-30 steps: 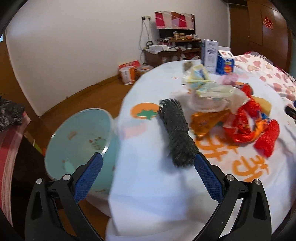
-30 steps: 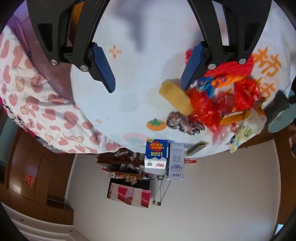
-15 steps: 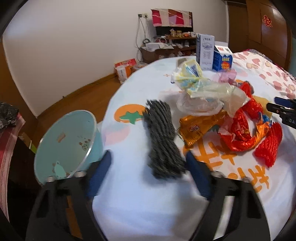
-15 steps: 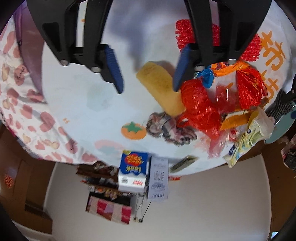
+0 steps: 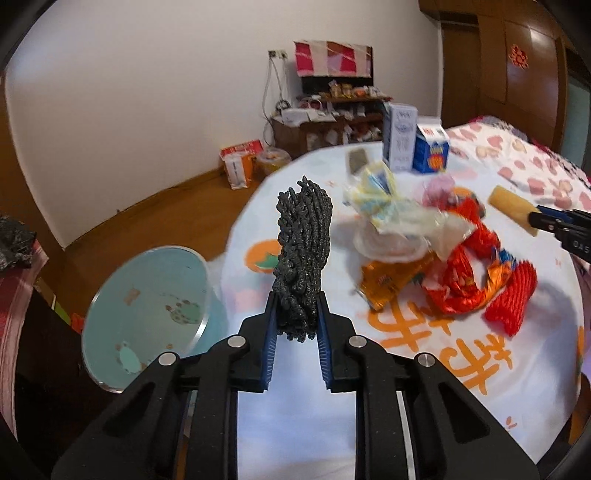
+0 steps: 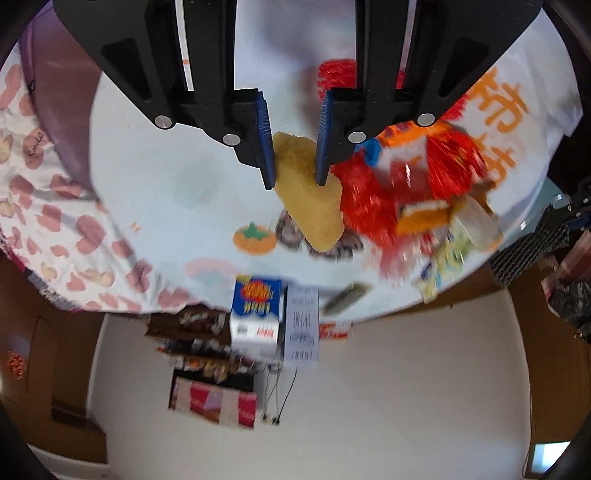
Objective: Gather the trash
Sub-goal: 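Carry the black net in the left gripper over the bin while the right carries the yellow foam there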
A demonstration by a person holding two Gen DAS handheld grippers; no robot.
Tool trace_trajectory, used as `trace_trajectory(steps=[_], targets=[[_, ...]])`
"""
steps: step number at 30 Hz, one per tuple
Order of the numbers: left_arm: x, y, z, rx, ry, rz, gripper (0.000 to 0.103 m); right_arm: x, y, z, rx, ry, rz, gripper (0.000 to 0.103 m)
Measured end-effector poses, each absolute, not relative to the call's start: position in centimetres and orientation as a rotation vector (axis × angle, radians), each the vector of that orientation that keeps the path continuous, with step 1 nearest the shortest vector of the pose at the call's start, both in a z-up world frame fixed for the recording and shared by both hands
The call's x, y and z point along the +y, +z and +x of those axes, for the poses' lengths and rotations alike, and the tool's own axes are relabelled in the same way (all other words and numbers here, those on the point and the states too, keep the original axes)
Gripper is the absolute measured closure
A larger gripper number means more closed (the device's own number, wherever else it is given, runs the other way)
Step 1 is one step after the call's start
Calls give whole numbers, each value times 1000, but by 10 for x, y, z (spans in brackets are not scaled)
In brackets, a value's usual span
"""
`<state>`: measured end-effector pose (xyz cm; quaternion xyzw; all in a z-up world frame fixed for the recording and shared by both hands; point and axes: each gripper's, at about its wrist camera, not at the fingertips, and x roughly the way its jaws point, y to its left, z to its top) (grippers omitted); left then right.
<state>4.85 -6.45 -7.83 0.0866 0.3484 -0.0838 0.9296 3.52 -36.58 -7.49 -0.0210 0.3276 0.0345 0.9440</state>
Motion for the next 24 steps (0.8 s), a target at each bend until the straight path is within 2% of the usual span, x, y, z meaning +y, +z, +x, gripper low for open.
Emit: trace_trajectory(steps=[9,24], targets=[[-26,-67,49,676,-65,130,83,-321,-42,48,567,103,-59,80],[15,-64,52,649,32,105,83,-233,-45,95,525,236,-71,80]])
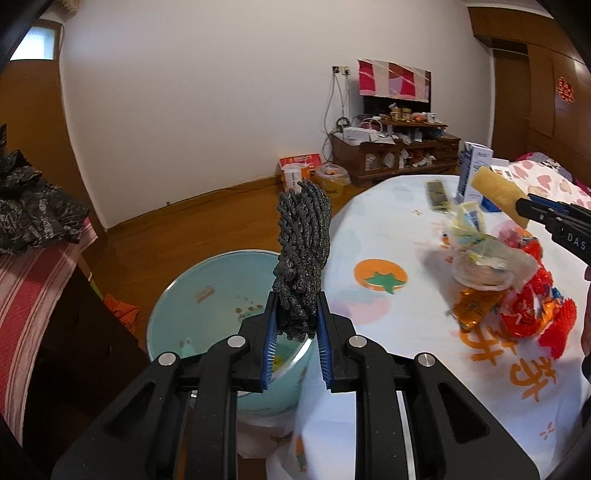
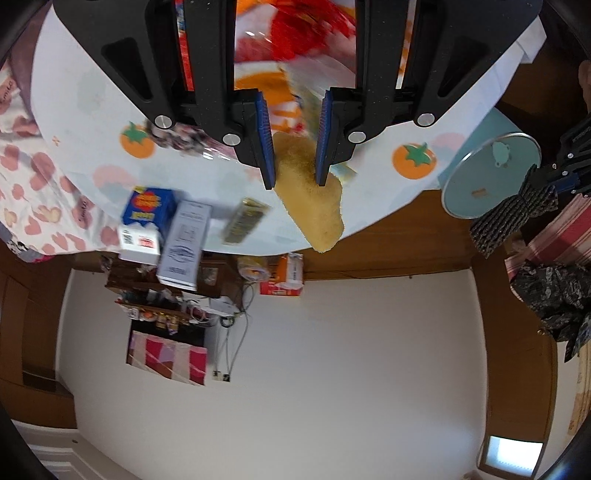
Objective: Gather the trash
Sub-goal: 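Carry the black net in the left gripper over the bin while the right carries the yellow foam there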
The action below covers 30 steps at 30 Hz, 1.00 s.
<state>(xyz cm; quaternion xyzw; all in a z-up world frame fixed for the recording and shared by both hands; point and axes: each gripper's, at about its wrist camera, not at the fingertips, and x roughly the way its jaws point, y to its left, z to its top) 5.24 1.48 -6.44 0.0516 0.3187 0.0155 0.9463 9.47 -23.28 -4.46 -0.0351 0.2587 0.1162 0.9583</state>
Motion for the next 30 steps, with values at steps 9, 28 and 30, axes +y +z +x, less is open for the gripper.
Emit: trace_trajectory(steps=[9,28,30], targets=[[44,-64,56,656,87,71,83,-189,-45,106,493,301,-108,80],[82,-70,55,665,179,51,83,-130,-53,120,494,391,-164,80],[86,-71,56,670,187,48,83,-124,-54,121,496,400,-168,80]])
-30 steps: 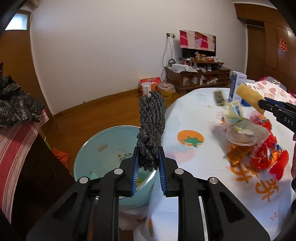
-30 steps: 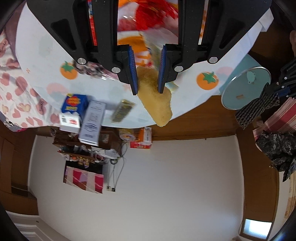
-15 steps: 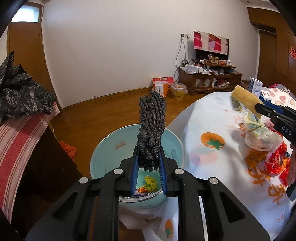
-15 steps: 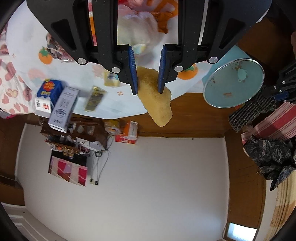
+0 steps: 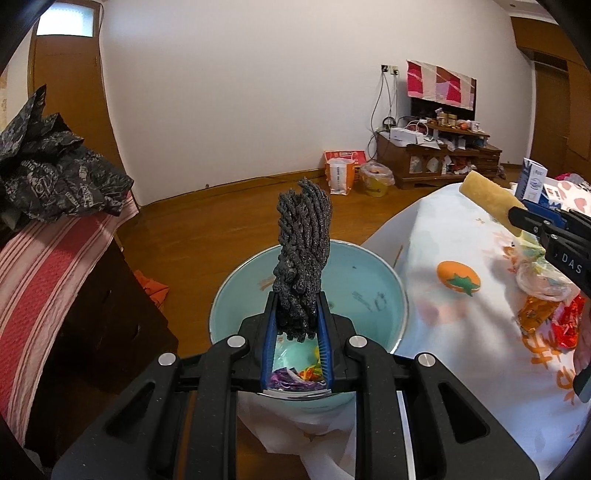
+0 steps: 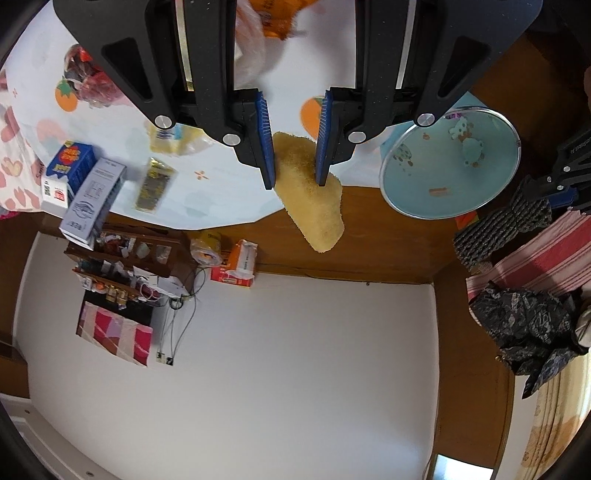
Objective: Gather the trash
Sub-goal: 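Carry the black net in the left gripper over the bin while the right carries the yellow foam there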
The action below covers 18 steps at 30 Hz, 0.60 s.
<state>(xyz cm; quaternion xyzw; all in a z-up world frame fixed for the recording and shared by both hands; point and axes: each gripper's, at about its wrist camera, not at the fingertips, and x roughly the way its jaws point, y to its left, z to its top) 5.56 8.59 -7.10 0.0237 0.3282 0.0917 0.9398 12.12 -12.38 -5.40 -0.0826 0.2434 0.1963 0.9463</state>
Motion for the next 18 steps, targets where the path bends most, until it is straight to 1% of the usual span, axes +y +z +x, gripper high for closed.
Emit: trace_trajectory(steps=[18], targets=[[115,-79,51,692,251,39,83,-76,-57,125,500,480,-218,80]])
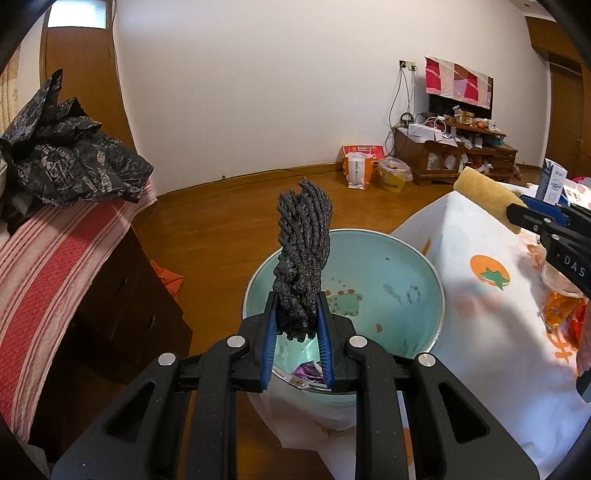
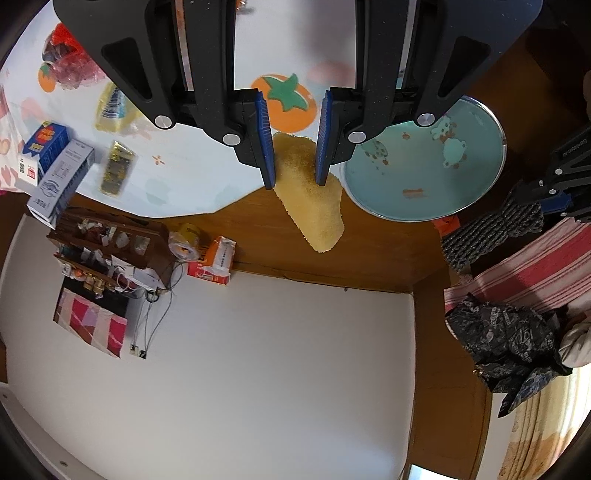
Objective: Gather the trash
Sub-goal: 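Carry the black net in the left gripper over the bin while the right carries the yellow foam there, then open both grippers to drop the black net and yellow foam into the bin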
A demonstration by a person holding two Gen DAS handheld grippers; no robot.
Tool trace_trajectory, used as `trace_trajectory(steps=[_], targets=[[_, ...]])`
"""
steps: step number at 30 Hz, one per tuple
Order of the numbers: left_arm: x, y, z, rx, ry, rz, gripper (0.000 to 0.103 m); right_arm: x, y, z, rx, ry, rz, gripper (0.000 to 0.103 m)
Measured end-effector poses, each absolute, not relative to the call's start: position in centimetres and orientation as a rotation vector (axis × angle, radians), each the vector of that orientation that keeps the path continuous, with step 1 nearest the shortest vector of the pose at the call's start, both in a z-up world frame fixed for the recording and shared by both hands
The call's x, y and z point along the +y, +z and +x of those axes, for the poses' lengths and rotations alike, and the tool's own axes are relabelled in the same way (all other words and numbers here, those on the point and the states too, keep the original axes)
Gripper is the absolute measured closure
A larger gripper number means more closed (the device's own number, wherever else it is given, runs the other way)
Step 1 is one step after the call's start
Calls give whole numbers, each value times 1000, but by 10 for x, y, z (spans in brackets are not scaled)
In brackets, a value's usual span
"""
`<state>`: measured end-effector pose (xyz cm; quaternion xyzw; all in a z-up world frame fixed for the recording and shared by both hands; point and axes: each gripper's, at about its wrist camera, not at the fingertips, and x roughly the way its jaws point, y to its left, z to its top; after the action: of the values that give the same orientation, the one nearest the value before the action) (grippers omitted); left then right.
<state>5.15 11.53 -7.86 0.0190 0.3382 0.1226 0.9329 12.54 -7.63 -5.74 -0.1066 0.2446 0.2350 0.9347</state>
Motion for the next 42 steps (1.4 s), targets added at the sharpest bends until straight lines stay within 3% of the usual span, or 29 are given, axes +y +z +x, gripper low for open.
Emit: trace_trajectory(steps=[37,40,42], targets=[[142,-78,51,697,279,-15,80,-33,-68,121,518,582,-290,79],[135,-79,52,692,247,-12,78,-29,-69,119,514,604,-295,76],[131,-82,54,697,229,-9,71,-27,-71,119,521,613,-301,66]])
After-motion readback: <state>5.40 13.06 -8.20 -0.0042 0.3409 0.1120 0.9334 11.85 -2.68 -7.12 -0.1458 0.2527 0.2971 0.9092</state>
